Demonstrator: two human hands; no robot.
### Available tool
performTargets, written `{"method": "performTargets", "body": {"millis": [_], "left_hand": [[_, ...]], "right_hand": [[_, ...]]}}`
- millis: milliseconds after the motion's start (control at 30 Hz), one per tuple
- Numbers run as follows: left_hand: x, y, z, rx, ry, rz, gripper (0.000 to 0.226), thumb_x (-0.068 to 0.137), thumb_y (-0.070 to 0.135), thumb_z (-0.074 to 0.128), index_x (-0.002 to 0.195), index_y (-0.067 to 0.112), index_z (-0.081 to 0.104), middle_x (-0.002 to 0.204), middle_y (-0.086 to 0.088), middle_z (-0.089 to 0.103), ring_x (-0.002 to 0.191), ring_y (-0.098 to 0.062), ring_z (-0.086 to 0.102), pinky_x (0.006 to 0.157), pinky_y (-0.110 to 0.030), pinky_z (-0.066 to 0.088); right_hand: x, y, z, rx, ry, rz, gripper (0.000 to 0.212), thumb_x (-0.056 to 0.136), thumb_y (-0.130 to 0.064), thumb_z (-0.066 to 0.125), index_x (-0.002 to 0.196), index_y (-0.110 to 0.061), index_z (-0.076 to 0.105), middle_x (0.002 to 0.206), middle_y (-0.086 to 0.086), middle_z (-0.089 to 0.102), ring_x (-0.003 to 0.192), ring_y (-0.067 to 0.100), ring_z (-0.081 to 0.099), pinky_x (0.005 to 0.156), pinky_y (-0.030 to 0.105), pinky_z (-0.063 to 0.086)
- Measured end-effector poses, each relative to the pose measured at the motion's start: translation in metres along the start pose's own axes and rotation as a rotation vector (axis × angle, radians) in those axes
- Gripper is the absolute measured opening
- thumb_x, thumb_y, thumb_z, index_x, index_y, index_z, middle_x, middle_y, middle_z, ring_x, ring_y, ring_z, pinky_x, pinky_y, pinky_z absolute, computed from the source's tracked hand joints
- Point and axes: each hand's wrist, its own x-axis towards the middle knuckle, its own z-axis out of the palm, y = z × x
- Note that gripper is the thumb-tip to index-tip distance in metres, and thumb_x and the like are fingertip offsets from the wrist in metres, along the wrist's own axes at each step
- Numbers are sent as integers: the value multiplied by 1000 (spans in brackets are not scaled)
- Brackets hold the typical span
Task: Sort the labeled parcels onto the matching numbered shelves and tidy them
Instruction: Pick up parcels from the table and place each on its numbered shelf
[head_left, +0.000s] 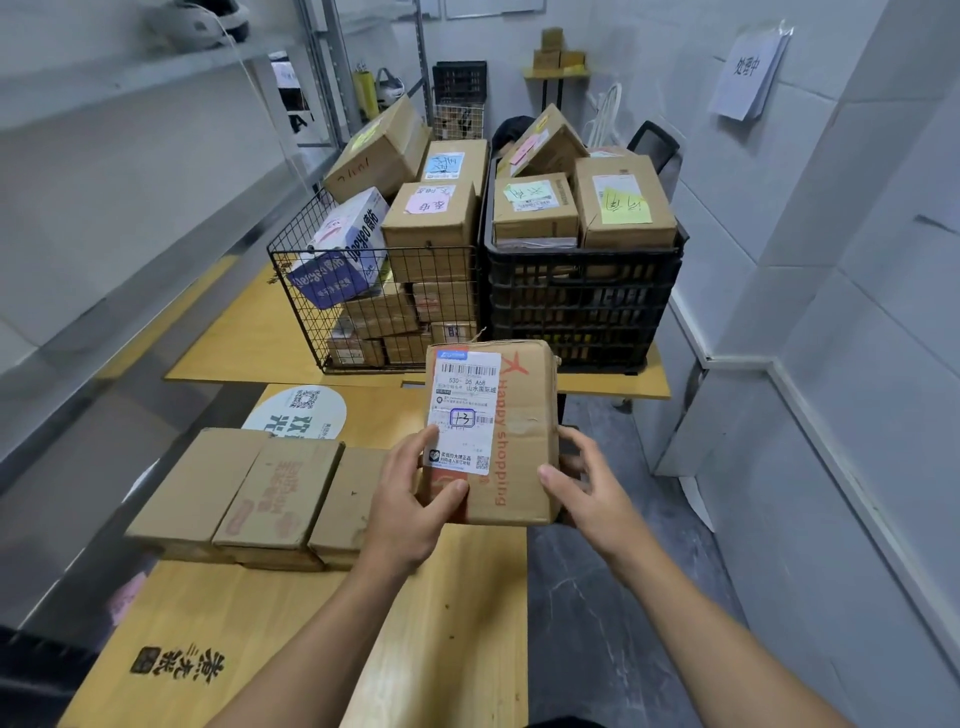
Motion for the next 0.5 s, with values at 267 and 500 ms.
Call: {"method": "performTargets", "body": {"millis": [267,500], "left_hand": [[-15,2,-13,20,144,66,72,83,14,76,141,35,38,134,9,45,124,-1,45,86,-21,54],[-35,1,-55,45,326,32,68,83,19,73,143,25,41,136,9,44,126,-4,45,93,-25,52]], "right_hand": [[10,-1,33,13,-7,-90,89,72,-50,81,146,-46,32,135,-17,55,121,1,58,95,33,56],[16,-19,83,13,-64,-202,78,83,-35,82,143,-53,34,134,-22,54,125,2,54,100,32,51]]}}
